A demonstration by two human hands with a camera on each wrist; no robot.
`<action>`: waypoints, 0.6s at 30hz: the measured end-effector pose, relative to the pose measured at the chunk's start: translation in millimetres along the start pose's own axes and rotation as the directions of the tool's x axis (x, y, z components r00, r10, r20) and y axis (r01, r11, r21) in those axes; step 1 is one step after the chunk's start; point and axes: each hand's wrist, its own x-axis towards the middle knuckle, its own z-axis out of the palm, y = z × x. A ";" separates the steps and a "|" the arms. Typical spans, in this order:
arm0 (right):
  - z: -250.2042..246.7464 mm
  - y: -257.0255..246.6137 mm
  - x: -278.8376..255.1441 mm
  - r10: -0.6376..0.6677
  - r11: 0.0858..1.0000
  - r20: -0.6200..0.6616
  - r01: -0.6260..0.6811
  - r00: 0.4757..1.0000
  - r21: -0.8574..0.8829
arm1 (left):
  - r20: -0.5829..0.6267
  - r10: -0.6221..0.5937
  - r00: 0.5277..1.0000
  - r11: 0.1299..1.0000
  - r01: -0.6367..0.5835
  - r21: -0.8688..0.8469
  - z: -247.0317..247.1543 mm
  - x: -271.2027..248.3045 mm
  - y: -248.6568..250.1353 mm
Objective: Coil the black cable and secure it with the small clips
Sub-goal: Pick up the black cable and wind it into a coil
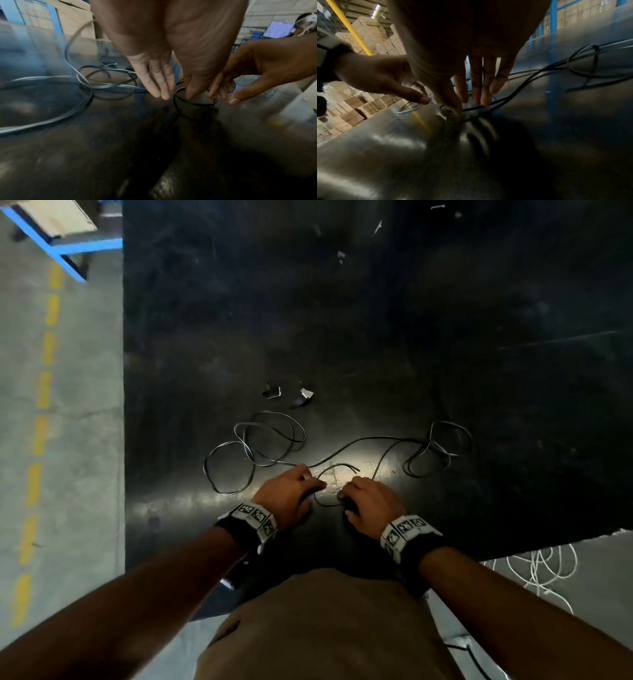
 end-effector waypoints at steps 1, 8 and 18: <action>1.2 1.2 5.6 0.008 1.000 0.022 -0.008 1.000 0.011 | 0.012 0.007 1.000 1.000 -0.007 0.010 0.0 5.7 1.5; -7.5 3.2 18.0 0.053 0.998 0.043 -0.054 0.998 0.012 | -0.095 0.014 0.995 0.999 -0.010 0.044 0.1 14.2 -4.1; -44.8 12.9 1.1 -0.018 0.939 -0.200 0.085 0.980 0.333 | -0.244 0.238 0.940 0.971 -0.236 0.038 -41.2 3.8 13.1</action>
